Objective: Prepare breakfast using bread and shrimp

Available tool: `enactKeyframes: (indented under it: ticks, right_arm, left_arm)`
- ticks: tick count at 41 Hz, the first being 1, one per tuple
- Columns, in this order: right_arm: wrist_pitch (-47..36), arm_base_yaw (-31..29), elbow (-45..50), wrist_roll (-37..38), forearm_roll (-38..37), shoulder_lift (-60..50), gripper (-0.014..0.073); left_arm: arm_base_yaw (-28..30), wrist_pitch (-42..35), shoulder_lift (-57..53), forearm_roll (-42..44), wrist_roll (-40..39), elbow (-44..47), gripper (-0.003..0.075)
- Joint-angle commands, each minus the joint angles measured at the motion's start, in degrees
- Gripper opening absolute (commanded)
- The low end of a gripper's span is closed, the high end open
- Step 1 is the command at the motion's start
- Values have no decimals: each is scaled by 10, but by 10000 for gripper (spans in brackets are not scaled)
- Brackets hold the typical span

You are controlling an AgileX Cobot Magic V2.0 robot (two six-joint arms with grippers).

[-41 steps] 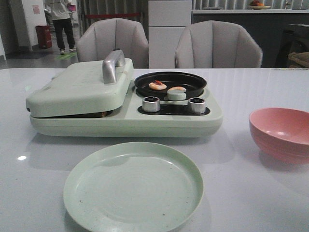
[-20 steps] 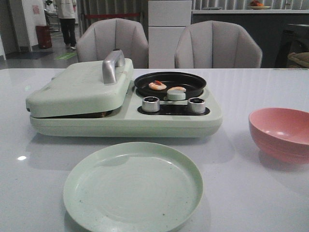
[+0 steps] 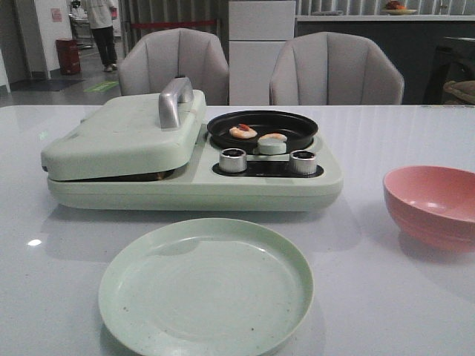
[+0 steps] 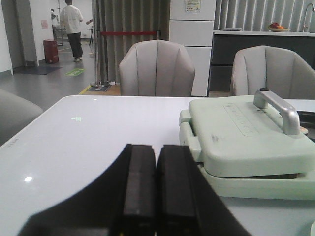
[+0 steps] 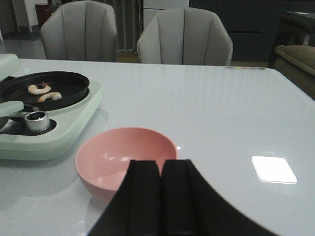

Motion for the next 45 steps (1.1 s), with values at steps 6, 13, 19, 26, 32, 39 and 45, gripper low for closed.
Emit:
enactKeyframes:
  ticks: [6, 13, 19, 26, 32, 39, 45]
  right_arm:
    - [-58, 6, -10, 1, -1, -13, 35]
    - [-62, 5, -10, 1, 1, -13, 35]
    - [-93, -7, -10, 1, 4, -13, 35]
    - [-95, -8, -10, 1, 4, -13, 35]
    - [-95, -10, -10, 1, 4, -13, 35]
    - [-95, -9, -10, 1, 4, -13, 35]
    - [-95, -9, -10, 1, 4, -13, 35]
  left_arm:
    - [-3, -51, -10, -1, -3, 17, 101]
    - [-3, -51, -10, -1, -3, 17, 101]
    - [-3, -51, -10, -1, -3, 17, 101]
    - [-3, -51, -10, -1, -3, 17, 101]
    - [-3, -51, -10, -1, -3, 17, 101]
    - [-3, -51, -10, -1, -3, 17, 101]
    - [-3, -51, -10, -1, -3, 17, 101]
